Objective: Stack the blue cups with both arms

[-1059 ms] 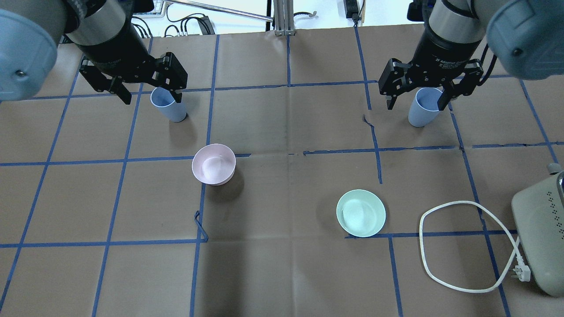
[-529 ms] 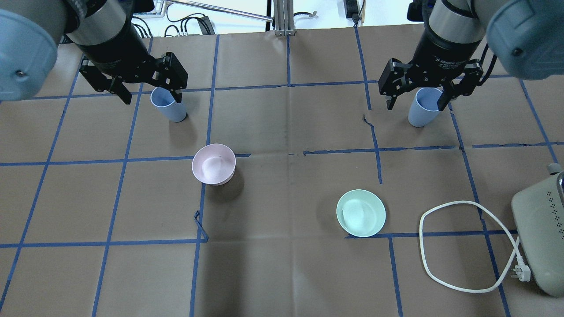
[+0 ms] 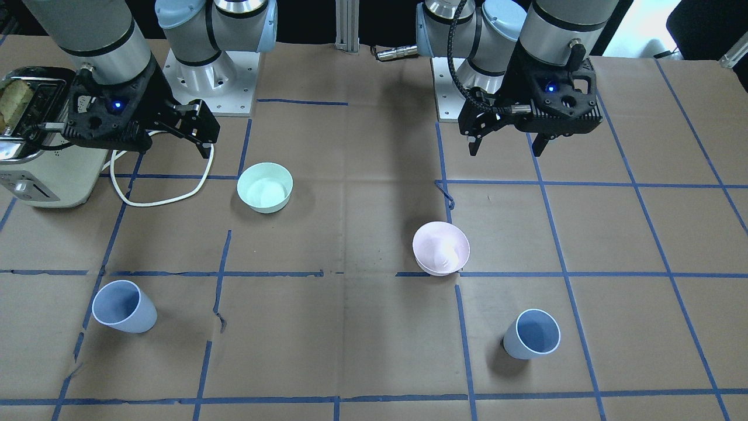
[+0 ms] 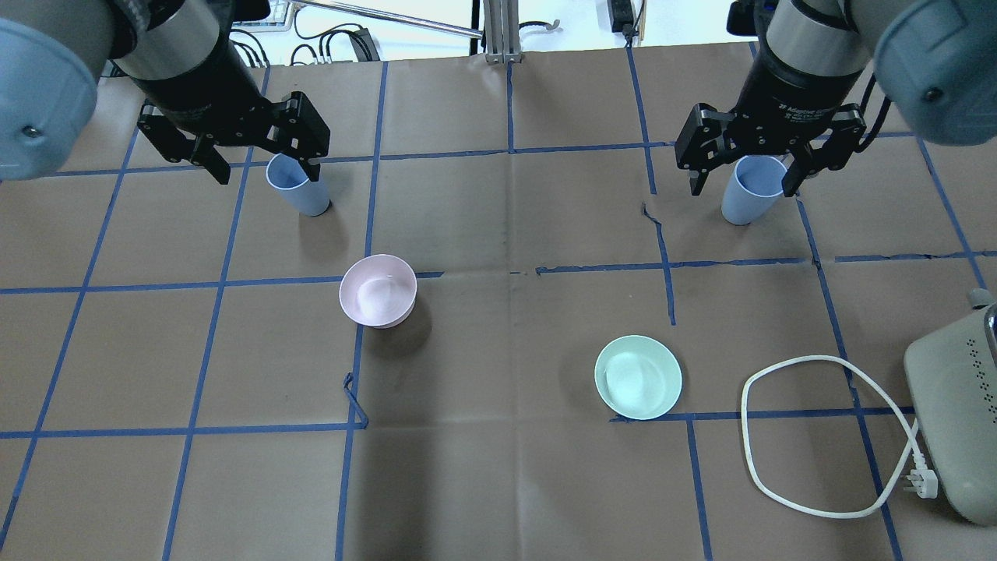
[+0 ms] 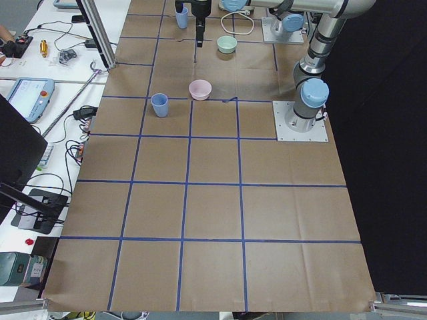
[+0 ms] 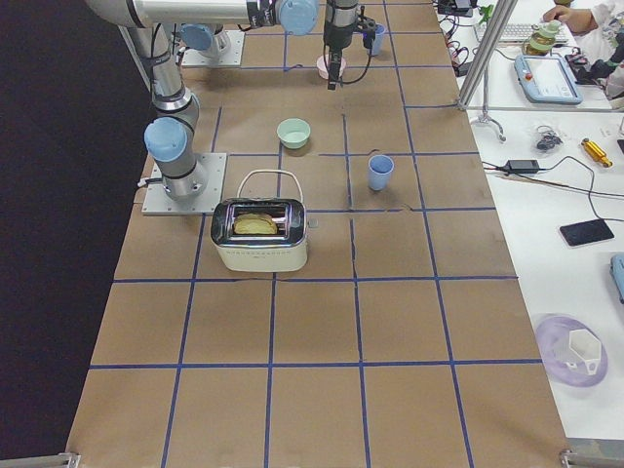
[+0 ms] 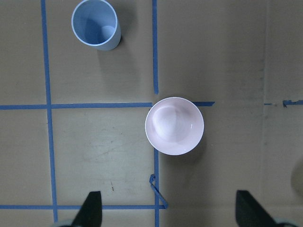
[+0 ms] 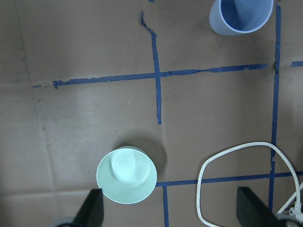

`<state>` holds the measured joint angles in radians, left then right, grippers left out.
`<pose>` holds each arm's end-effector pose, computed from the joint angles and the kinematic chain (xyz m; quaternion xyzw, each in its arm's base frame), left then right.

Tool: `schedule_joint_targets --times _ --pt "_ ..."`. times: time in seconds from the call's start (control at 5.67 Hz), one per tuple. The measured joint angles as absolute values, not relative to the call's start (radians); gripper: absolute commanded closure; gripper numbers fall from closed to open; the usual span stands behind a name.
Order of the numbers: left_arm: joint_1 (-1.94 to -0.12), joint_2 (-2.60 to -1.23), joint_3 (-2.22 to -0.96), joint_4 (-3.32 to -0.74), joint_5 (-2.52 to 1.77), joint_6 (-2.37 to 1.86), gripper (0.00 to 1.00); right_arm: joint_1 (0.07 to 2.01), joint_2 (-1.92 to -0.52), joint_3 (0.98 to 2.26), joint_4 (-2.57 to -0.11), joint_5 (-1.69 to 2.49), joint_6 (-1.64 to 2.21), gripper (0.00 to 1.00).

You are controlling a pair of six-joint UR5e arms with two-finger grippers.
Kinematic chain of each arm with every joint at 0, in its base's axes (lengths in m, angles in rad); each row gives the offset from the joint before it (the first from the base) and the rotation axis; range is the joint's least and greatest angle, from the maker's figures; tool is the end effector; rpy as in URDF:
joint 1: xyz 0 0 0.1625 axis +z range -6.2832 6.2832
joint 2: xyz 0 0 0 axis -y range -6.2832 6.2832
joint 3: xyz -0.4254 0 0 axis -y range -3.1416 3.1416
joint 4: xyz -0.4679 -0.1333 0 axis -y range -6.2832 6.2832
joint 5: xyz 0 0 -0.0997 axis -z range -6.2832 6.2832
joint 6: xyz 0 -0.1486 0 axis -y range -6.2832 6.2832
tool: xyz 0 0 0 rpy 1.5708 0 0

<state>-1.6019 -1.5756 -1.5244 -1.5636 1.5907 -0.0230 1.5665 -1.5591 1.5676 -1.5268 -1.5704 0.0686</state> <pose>-0.1482 -0.5720 0.4638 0.0038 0.9996 -0.0247 0.0093 0.1309 -0.5652 0.4303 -0.0364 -0.9990 -0.0262 0.0006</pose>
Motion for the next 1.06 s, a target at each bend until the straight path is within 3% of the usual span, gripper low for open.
schedule_joint_targets --times 1.06 --pt "-1.597 -1.613 -1.504 -1.55 1.581 -0.02 0.01 1.565 -1.553 1.566 -1.544 -1.564 0.062 0.0"
